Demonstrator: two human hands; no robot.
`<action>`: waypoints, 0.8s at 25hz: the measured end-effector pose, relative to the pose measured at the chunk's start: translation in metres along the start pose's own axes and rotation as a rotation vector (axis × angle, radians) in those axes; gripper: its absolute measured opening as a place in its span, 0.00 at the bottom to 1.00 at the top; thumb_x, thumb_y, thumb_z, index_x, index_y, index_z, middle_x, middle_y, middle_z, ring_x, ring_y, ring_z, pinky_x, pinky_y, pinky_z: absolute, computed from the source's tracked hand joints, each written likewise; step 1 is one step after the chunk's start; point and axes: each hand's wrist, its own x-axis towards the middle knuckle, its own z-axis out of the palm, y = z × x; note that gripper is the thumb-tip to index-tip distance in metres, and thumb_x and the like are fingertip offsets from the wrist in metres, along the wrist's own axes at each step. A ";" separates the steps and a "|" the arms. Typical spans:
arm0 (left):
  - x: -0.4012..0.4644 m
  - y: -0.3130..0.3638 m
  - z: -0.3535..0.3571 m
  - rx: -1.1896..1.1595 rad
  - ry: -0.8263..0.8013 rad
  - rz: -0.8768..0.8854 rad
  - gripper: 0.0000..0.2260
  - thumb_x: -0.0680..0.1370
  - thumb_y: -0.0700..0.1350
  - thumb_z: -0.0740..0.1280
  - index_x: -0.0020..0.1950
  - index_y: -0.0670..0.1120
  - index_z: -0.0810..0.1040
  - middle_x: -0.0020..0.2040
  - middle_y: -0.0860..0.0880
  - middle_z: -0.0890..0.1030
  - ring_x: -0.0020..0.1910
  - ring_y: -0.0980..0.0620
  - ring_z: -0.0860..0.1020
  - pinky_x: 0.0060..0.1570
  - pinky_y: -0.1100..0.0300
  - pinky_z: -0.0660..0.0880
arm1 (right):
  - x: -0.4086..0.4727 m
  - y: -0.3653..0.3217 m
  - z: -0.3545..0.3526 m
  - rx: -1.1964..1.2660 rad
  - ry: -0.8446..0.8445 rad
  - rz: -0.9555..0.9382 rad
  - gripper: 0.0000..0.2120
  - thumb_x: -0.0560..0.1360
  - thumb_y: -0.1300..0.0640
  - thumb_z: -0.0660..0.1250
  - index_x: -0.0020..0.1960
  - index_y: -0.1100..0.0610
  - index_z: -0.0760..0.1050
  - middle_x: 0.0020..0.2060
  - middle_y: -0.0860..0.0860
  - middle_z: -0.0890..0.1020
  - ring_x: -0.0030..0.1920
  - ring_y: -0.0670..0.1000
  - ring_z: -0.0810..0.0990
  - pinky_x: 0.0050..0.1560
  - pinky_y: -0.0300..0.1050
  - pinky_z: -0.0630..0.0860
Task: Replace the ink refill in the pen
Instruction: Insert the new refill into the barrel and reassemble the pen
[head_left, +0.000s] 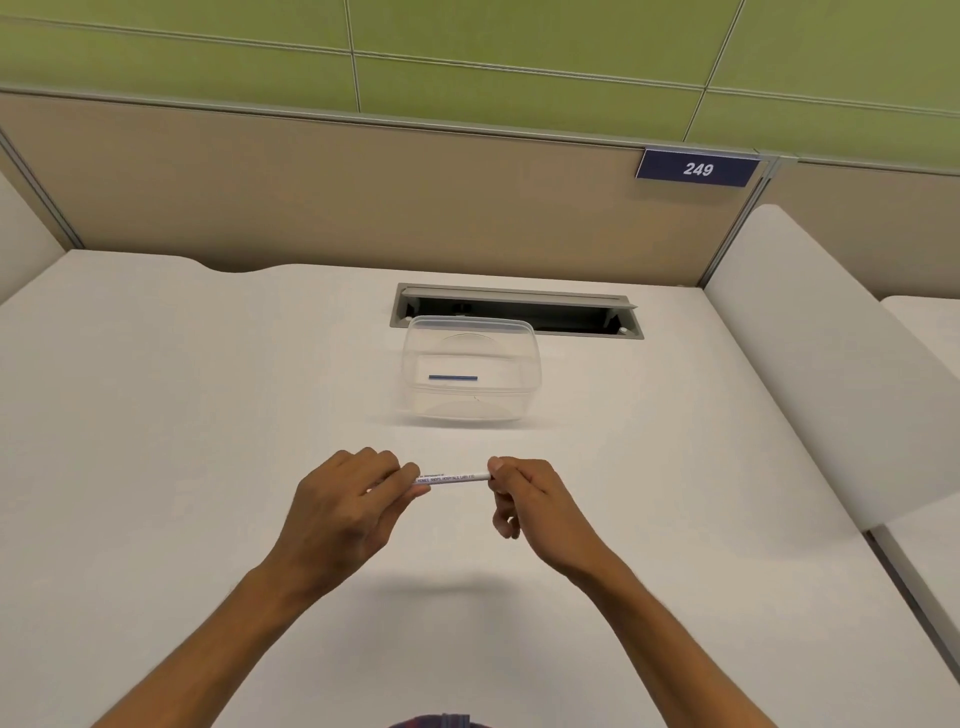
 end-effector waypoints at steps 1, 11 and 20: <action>0.000 0.000 0.001 -0.032 -0.008 -0.031 0.09 0.79 0.47 0.65 0.45 0.45 0.81 0.34 0.50 0.76 0.29 0.48 0.69 0.28 0.58 0.63 | 0.000 0.000 0.000 -0.001 0.014 0.002 0.21 0.82 0.57 0.56 0.30 0.52 0.64 0.21 0.44 0.66 0.26 0.50 0.68 0.33 0.45 0.65; -0.001 0.000 0.003 -0.495 -0.240 -0.350 0.14 0.79 0.60 0.56 0.43 0.54 0.76 0.38 0.56 0.71 0.33 0.54 0.71 0.31 0.60 0.66 | -0.005 -0.001 0.002 -0.512 0.157 -0.331 0.15 0.81 0.46 0.51 0.38 0.50 0.60 0.28 0.54 0.73 0.31 0.56 0.70 0.34 0.52 0.69; 0.000 0.004 0.001 -0.368 -0.121 -0.279 0.12 0.80 0.56 0.58 0.42 0.53 0.75 0.36 0.57 0.70 0.29 0.54 0.69 0.26 0.60 0.65 | -0.003 0.003 0.002 -0.384 0.130 -0.309 0.20 0.80 0.42 0.49 0.37 0.54 0.63 0.28 0.57 0.75 0.31 0.58 0.70 0.34 0.57 0.68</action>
